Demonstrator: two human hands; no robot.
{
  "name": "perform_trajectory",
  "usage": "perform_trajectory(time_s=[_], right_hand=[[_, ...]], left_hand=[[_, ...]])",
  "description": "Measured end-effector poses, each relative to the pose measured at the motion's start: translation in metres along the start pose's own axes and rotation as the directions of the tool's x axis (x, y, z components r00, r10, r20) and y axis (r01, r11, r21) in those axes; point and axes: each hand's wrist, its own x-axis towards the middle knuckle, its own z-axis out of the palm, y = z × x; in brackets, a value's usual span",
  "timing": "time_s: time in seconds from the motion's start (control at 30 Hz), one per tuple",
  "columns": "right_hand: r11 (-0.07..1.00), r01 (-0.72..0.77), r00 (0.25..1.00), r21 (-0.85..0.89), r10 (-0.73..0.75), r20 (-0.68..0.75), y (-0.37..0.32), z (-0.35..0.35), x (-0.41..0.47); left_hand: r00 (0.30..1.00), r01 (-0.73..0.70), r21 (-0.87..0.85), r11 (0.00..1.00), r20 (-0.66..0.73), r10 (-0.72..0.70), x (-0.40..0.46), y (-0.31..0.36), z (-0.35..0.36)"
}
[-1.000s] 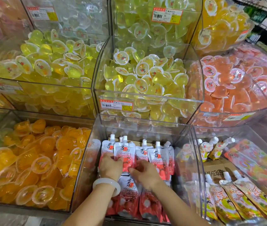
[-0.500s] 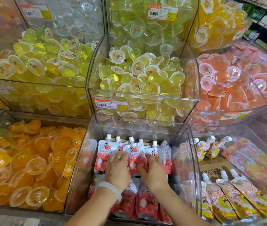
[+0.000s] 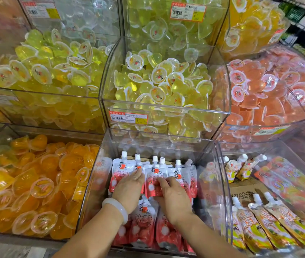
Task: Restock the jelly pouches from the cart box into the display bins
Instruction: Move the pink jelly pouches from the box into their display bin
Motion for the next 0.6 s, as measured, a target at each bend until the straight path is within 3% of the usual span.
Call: perform_trajectory(time_s=[0.13,0.2,0.3,0.4,0.6], right_hand=[[0.98,-0.029,0.995,-0.197,0.009,-0.101,-0.006,0.005,0.005],[0.979,-0.058,0.995,-0.194,0.041,-0.089,-0.008,0.005,0.007],[0.991,-0.072,0.997,-0.112,0.074,0.019,-0.006,0.0,0.003],[0.982,-0.159,0.97,-0.098,0.174,0.169,0.011,-0.001,-0.004],[0.979,-0.176,0.935,-0.1,0.198,0.294,0.024,-0.003,-0.004]], left_hand=[[1.0,0.028,-0.029,0.999,-0.01,-0.028,-0.002,0.004,-0.003],[1.0,0.014,-0.055,0.998,0.025,-0.013,-0.001,0.007,0.001],[0.991,-0.058,-0.021,0.998,0.122,0.06,-0.002,0.013,0.008],[0.991,-0.047,-0.003,0.999,0.125,0.047,-0.001,0.013,0.017],[0.986,-0.031,0.015,0.999,0.167,0.028,0.001,0.016,0.018]])
